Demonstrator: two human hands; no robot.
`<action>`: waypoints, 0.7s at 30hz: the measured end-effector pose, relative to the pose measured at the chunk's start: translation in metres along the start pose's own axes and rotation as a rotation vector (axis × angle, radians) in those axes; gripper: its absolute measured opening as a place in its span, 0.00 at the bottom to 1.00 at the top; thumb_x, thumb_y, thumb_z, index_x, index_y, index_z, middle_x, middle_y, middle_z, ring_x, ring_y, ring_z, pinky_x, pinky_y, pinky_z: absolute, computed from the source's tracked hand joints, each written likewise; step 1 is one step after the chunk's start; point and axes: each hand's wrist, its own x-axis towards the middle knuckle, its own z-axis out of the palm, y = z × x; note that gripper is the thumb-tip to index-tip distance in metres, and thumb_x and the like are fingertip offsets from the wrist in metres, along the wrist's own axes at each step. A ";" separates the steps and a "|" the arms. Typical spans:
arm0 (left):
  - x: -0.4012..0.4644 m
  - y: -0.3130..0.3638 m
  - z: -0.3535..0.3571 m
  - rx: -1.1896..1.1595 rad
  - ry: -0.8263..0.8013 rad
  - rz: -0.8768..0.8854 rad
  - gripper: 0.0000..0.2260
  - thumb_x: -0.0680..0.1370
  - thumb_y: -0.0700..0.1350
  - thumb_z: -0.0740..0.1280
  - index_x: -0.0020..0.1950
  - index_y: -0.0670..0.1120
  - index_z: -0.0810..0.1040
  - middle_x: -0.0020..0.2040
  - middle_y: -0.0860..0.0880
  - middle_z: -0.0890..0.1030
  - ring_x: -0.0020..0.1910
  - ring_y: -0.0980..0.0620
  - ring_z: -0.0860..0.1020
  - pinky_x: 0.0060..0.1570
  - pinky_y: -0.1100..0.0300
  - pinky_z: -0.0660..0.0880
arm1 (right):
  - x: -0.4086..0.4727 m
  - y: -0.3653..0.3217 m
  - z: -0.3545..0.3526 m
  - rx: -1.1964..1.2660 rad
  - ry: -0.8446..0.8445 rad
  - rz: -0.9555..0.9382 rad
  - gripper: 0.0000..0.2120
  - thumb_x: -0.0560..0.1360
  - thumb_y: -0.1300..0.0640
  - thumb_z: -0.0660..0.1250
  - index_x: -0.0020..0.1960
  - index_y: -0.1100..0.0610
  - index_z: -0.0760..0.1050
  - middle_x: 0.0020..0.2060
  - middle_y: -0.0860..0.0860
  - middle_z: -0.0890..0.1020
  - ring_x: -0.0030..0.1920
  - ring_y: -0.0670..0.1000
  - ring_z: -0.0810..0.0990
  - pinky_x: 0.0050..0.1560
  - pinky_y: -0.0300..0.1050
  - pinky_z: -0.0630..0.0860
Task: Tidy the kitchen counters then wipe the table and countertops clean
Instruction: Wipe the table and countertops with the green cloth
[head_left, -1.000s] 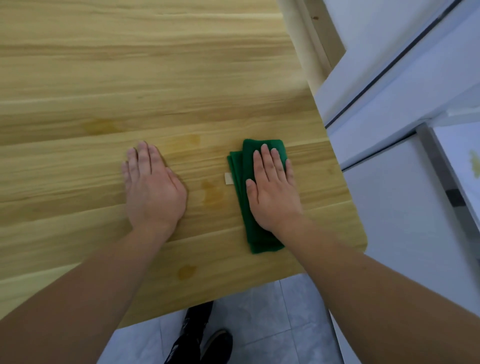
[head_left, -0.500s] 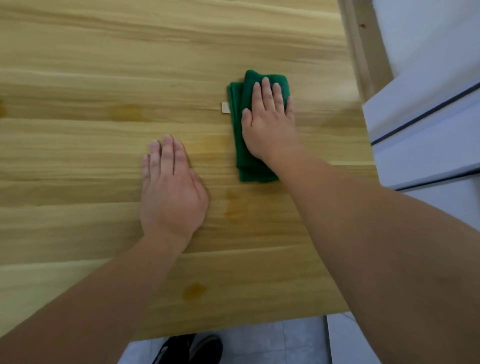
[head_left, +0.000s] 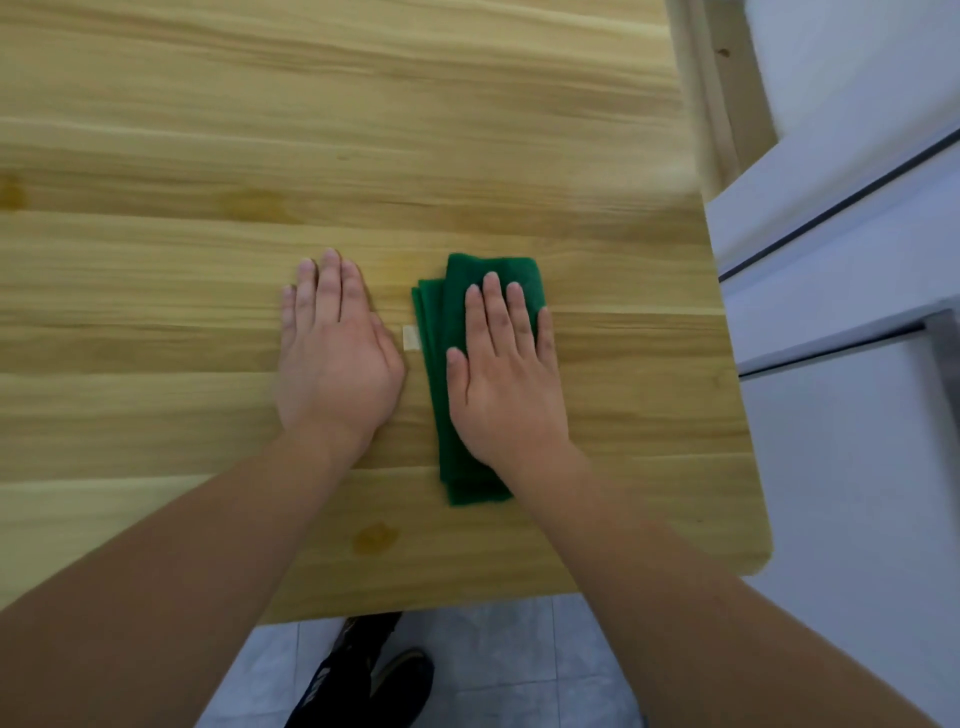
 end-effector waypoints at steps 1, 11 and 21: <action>0.000 0.000 0.000 -0.001 -0.003 0.000 0.26 0.83 0.47 0.47 0.80 0.40 0.53 0.80 0.43 0.52 0.79 0.46 0.48 0.78 0.49 0.45 | -0.009 -0.002 0.002 0.004 0.001 0.011 0.28 0.83 0.46 0.40 0.79 0.57 0.40 0.78 0.52 0.41 0.77 0.51 0.36 0.76 0.56 0.39; 0.002 0.002 -0.001 -0.003 -0.001 -0.010 0.26 0.83 0.48 0.47 0.80 0.40 0.52 0.80 0.43 0.52 0.79 0.46 0.47 0.78 0.50 0.44 | 0.005 0.001 -0.002 0.040 -0.034 0.053 0.28 0.82 0.46 0.39 0.78 0.54 0.37 0.78 0.50 0.38 0.76 0.49 0.33 0.76 0.55 0.37; 0.004 0.001 0.002 0.021 -0.007 -0.004 0.26 0.83 0.48 0.45 0.80 0.41 0.50 0.81 0.44 0.50 0.80 0.47 0.46 0.78 0.50 0.44 | 0.106 0.010 -0.016 0.004 -0.012 0.037 0.28 0.82 0.46 0.40 0.79 0.54 0.40 0.78 0.50 0.41 0.77 0.51 0.38 0.76 0.54 0.37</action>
